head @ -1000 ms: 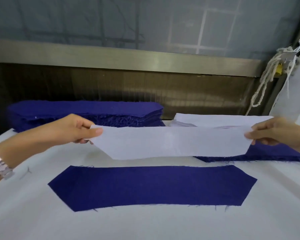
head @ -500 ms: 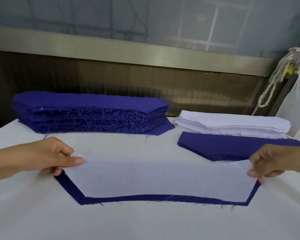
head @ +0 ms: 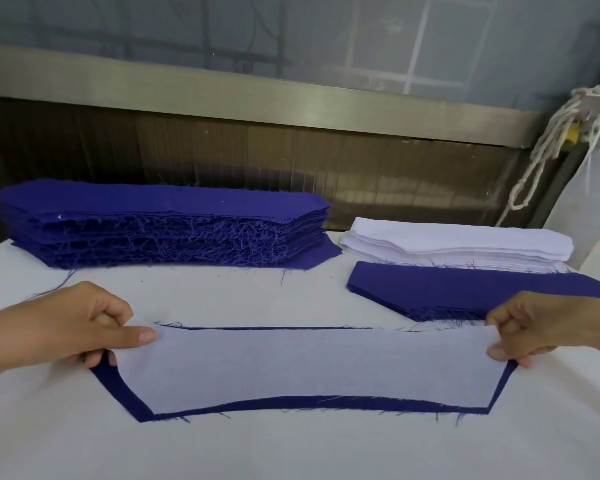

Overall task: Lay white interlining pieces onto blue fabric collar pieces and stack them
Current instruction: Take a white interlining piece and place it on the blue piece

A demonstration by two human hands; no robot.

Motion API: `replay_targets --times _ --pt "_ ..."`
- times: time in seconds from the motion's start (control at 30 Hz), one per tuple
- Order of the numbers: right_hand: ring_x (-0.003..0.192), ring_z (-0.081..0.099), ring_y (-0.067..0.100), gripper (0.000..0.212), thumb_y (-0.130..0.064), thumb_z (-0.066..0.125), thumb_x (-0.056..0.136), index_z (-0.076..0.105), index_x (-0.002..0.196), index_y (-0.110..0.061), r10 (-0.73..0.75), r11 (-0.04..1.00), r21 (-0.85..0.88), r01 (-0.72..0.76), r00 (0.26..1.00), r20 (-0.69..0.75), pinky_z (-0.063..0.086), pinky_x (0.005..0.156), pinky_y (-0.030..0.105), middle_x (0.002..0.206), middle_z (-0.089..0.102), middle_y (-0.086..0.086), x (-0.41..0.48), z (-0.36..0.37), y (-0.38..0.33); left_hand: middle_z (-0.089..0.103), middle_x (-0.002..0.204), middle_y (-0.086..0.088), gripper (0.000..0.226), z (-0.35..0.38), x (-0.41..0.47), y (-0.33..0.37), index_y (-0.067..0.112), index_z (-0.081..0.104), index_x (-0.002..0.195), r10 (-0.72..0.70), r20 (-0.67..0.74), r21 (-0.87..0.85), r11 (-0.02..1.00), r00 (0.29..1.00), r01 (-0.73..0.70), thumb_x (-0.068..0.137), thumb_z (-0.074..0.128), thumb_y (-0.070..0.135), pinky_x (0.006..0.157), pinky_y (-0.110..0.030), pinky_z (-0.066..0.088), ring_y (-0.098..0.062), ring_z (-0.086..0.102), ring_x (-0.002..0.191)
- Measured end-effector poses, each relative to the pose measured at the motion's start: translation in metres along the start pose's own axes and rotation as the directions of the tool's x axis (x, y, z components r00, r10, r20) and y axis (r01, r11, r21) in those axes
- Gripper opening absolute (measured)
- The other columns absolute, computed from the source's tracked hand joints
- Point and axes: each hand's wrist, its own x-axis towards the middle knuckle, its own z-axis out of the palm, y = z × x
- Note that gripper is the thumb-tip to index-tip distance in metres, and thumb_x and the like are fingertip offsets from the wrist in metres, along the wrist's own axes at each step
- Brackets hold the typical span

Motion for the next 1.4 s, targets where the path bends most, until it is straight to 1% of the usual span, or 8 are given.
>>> replay_targets --times 0.17,0.37,0.53,0.63,0.77,0.93,1.17,1.4 --pt "0.056 0.045 0.008 0.037 -0.058 0.087 0.07 0.067 0.077 -0.027 -0.005 1.0 -0.002 0.005 1.0 0.022 0.034 0.049 0.016 0.071 0.07 0.007 0.002 -0.003 0.006 0.056 0.047 -0.013 0.055 0.002 -0.001 0.001 0.012 0.047 0.056 0.029 -0.023 0.0 1.0 0.999 -0.029 0.053 0.08 0.056 0.046 -0.013 0.043 -0.016 0.066 0.049" --pt "0.05 0.042 0.008 0.047 -0.065 0.075 0.079 0.068 0.08 -0.019 0.011 0.999 0.041 -0.011 1.0 0.002 0.032 0.045 0.015 0.071 0.07 0.01 0.012 -0.006 0.017 0.057 0.046 -0.013 0.056 0.001 -0.003 0.0 0.019 0.041 0.047 0.02 -0.033 -0.013 1.0 0.999 -0.02 0.049 0.08 0.06 0.048 -0.012 0.045 -0.02 0.07 0.054" --pt "0.049 0.042 0.009 0.046 -0.064 0.082 0.072 0.066 0.073 -0.021 0.029 0.999 -0.013 -0.029 0.999 -0.038 0.033 0.045 0.016 0.067 0.069 0.009 0.014 -0.006 0.022 0.067 0.054 -0.015 0.076 -0.001 -0.007 0.005 0.02 0.046 0.048 -0.02 -0.001 0.028 0.999 1.0 0.02 0.029 0.077 0.086 0.044 -0.013 0.042 -0.013 0.062 0.044" --pt "0.049 0.042 0.008 0.051 -0.066 0.082 0.069 0.068 0.077 -0.018 0.042 0.998 -0.043 -0.045 0.997 -0.064 0.031 0.044 0.016 0.066 0.07 0.009 0.016 -0.006 0.024 0.07 0.056 -0.009 0.077 0.0 -0.01 0.006 0.024 0.052 0.051 -0.046 -0.01 0.106 0.993 0.999 0.046 0.026 0.066 0.095 0.052 -0.019 0.045 -0.011 0.063 0.045" --pt "0.049 0.043 0.008 0.052 -0.065 0.083 0.07 0.07 0.079 -0.016 0.053 0.997 -0.046 -0.056 0.996 -0.071 0.032 0.044 0.016 0.067 0.071 0.011 0.019 -0.008 0.029 0.072 0.059 -0.005 0.061 -0.002 -0.014 0.009 0.029 0.061 0.058 -0.054 -0.024 0.129 0.99 0.998 0.057 0.04 0.068 0.086 0.058 -0.022 0.046 -0.011 0.064 0.046" --pt "0.05 0.044 0.01 0.052 -0.066 0.082 0.071 0.068 0.083 -0.016 0.074 0.995 -0.055 -0.079 0.993 -0.091 0.034 0.045 0.017 0.07 0.072 0.011 0.028 -0.012 0.042 0.07 0.055 -0.001 0.054 -0.007 -0.017 0.011 0.036 0.067 0.064 -0.1 -0.025 0.149 0.984 0.995 0.102 0.042 0.067 0.085 0.055 -0.015 0.046 -0.011 0.062 0.043" --pt "0.049 0.046 0.008 0.053 -0.066 0.082 0.071 0.07 0.094 -0.019 0.092 0.991 -0.091 -0.103 0.989 -0.119 0.034 0.044 0.018 0.075 0.075 0.011 0.038 -0.018 0.059 0.073 0.062 0.0 0.079 -0.026 -0.012 0.0 0.029 0.069 0.061 -0.17 -0.006 0.197 0.966 0.985 0.167 0.021 0.066 0.097 0.061 -0.016 0.048 -0.013 0.068 0.049" --pt "0.055 0.051 0.005 0.049 -0.062 0.083 0.073 0.072 0.098 -0.021 0.035 0.997 -0.073 -0.04 0.997 -0.064 0.038 0.049 0.016 0.08 0.076 0.009 0.035 -0.02 0.054 0.074 0.064 -0.003 0.075 -0.028 -0.011 -0.001 0.028 0.071 0.063 -0.176 0.004 0.174 0.97 0.984 0.172 0.022 0.072 0.091 0.057 -0.015 0.049 -0.016 0.068 0.05"
